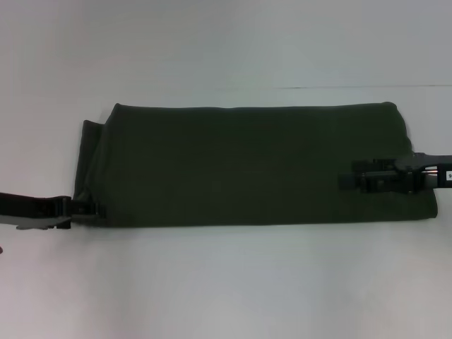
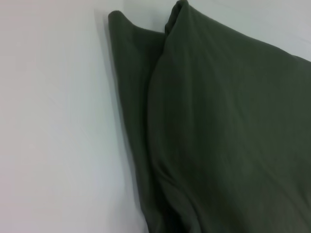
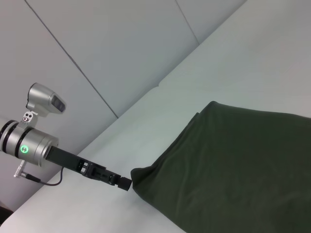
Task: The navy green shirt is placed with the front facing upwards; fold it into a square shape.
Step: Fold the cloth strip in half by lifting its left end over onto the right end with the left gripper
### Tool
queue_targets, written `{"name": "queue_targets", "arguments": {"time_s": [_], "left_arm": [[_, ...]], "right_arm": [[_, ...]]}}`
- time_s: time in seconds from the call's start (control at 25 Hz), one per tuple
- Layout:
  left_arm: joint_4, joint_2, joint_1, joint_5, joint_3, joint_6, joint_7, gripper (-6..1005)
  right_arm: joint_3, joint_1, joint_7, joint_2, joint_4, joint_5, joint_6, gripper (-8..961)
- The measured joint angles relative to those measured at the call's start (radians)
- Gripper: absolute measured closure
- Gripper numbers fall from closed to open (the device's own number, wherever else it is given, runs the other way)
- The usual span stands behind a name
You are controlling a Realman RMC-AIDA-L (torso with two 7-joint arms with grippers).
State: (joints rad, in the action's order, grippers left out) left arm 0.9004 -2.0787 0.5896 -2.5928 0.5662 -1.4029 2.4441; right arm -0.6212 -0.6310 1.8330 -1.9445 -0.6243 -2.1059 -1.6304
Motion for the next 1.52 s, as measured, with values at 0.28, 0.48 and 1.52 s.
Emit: {"name": "queue_targets", "arguments": {"time_s": [0.28, 0.48, 1.52], "left_arm": [[-0.006, 0.001, 0.0, -0.012, 0.006, -0.012, 0.006, 108], [-0.007, 0.002, 0.005, -0.022, 0.008, -0.013, 0.012, 107], [-0.022, 0.002, 0.016, -0.023, 0.029, 0.012, 0.01, 107]], "right_arm": [[0.0, -0.001, 0.001, 0.002, 0.0, 0.0, 0.0, 71], [0.0, 0.0, 0.001, 0.002, 0.0, 0.0, 0.0, 71], [0.003, -0.001, 0.005, 0.003, 0.0, 0.0, 0.001, 73]]}}
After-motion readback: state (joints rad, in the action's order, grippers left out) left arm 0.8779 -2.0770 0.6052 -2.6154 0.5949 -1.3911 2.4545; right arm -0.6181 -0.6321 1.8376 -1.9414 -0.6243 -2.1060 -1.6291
